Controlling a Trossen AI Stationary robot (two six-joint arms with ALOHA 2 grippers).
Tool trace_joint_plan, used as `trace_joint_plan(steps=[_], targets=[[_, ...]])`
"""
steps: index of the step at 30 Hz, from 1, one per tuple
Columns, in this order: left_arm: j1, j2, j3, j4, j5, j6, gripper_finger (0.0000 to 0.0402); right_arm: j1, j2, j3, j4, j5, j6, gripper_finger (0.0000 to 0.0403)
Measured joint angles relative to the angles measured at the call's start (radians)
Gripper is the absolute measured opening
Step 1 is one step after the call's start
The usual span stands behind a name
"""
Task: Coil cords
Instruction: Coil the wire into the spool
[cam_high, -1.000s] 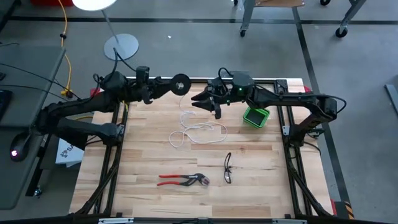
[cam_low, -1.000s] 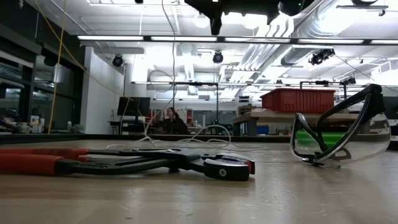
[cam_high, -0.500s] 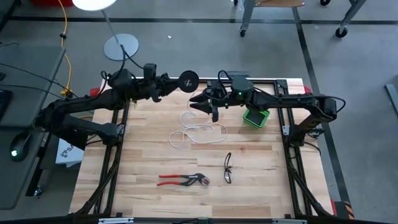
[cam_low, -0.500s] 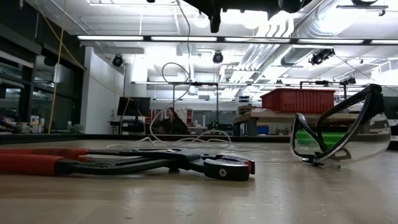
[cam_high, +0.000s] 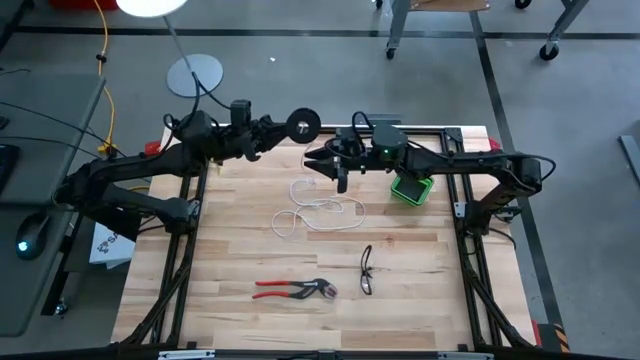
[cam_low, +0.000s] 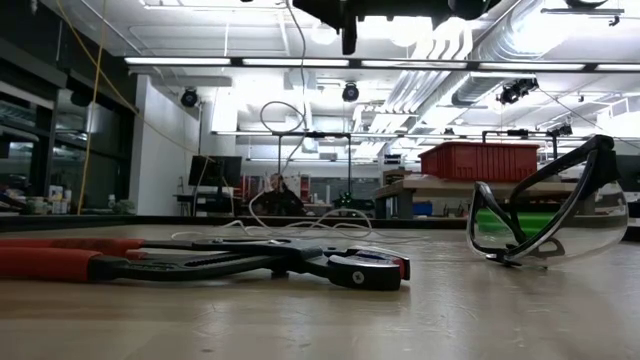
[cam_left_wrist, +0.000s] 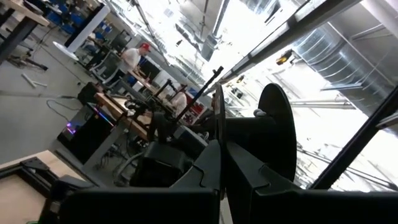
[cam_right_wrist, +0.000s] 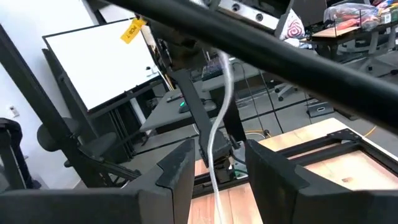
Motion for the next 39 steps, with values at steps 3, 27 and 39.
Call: trace_joint_plan(steps=[3, 27, 39], targets=[[0.0, 0.007, 0.0, 0.009, -0.005, -0.003, 0.0, 0.013, 0.0, 0.0, 0.014, 0.001, 0.0, 0.0133], [-0.002, 0.055, 0.0, 0.112, -0.032, -0.035, 0.0, 0.044, 0.001, 0.001, -0.011, 0.158, -0.001, 0.0102], [-0.002, 0.055, 0.0, 0.111, -0.067, -0.034, 0.0, 0.044, 0.001, 0.001, -0.011, 0.15, 0.003, 0.002]])
